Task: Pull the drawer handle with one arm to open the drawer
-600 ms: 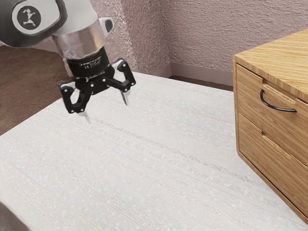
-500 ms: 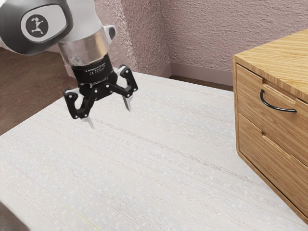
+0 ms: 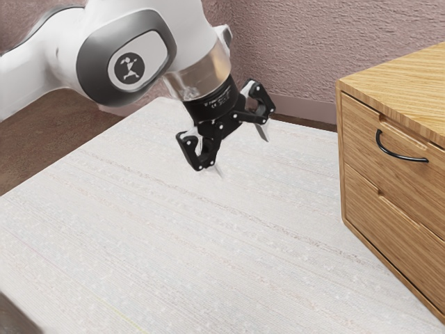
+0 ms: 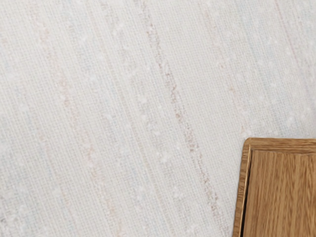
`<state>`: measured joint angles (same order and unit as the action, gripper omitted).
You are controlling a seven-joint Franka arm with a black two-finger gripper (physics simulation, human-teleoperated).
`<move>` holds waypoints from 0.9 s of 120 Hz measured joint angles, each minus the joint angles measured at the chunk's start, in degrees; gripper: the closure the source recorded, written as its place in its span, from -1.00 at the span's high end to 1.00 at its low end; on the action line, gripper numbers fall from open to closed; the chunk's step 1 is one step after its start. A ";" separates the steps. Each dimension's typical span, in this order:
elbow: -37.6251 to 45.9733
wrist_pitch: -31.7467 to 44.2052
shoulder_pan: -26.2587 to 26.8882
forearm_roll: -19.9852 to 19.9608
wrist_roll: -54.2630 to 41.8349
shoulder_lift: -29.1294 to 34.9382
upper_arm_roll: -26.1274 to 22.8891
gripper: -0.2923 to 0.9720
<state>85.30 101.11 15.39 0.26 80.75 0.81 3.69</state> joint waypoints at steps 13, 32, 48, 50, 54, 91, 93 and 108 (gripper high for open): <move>-2.87 4.20 0.40 0.02 0.43 -3.98 0.73 0.54; -3.76 7.61 18.23 -0.27 0.81 -5.88 9.80 0.54; -2.80 10.55 13.40 -2.18 0.74 -6.70 5.05 0.54; -2.60 10.97 12.72 -2.40 0.70 -6.69 4.88 0.54; -2.44 11.71 11.70 -2.76 0.61 -6.65 4.66 0.54; -3.57 16.94 10.02 -3.51 -1.65 -9.88 1.73 0.54; -3.77 17.19 10.10 -3.50 -1.88 -10.16 1.79 0.54; -4.28 18.58 13.95 -3.48 -3.37 -10.88 4.74 0.54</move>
<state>81.03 119.69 29.34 -3.22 77.38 -10.07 8.43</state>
